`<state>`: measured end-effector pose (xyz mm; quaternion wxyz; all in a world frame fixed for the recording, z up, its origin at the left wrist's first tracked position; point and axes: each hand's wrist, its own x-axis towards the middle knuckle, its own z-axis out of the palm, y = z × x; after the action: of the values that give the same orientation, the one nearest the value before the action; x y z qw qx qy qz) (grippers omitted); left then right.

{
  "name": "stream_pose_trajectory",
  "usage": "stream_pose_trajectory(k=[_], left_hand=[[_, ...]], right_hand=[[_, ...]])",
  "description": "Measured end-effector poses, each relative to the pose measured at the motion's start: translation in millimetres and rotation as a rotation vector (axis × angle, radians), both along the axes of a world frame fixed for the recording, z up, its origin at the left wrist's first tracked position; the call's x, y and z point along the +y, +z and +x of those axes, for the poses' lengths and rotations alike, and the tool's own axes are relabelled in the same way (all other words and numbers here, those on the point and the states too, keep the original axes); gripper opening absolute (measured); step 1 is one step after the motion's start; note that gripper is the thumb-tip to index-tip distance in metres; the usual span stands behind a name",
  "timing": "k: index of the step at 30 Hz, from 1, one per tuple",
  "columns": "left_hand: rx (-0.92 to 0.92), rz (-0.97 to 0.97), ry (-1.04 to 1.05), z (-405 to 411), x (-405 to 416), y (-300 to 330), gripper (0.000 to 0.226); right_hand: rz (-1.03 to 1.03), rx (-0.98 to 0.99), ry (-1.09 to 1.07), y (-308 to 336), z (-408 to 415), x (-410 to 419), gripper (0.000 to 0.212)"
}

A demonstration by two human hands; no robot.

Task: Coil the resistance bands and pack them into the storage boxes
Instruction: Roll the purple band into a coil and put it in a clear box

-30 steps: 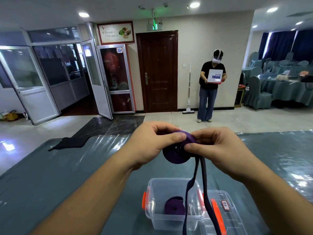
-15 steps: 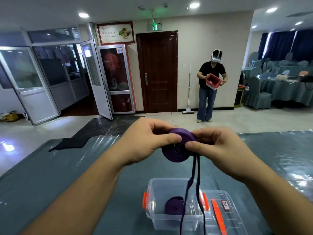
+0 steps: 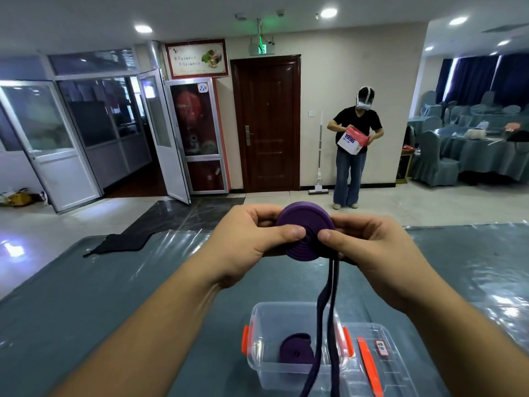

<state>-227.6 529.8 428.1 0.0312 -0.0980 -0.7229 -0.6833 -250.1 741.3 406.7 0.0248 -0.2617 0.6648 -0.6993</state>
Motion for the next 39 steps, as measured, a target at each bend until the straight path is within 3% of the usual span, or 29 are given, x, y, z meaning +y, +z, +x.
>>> stream_pose_trajectory(k=[4,9,14,20,27,29,34,39], left_hand=[[-0.053,0.124,0.010,0.0,4.4,-12.9,0.036],[-0.153,-0.026,-0.104,3.2,-7.1,-4.3,0.023],[-0.137,-0.025,-0.078,3.9,-5.1,-9.0,0.021],[-0.113,-0.138,-0.092,3.0,-1.5,-7.7,0.023],[-0.108,0.095,-0.002,-2.5,2.7,-14.0,0.029],[-0.116,0.118,-0.011,-2.9,2.2,-16.4,0.029],[-0.095,-0.106,-0.120,-2.6,0.6,-7.8,0.022],[-0.069,0.007,-0.040,-6.9,3.9,-10.9,0.029]], right_hand=[[-0.006,-0.021,0.003,-4.1,3.0,-1.5,0.036],[0.027,-0.063,0.031,-0.2,1.4,5.8,0.032],[0.004,-0.093,0.043,-1.9,0.3,8.3,0.033],[0.335,0.005,0.092,8.9,-0.1,14.7,0.025],[0.066,-0.068,0.019,-2.8,-0.3,8.6,0.030],[0.091,-0.051,0.024,-3.8,-0.4,10.4,0.030],[0.366,0.039,0.098,10.3,-2.8,18.2,0.025],[0.197,-0.015,0.051,4.5,-5.2,10.9,0.032]])
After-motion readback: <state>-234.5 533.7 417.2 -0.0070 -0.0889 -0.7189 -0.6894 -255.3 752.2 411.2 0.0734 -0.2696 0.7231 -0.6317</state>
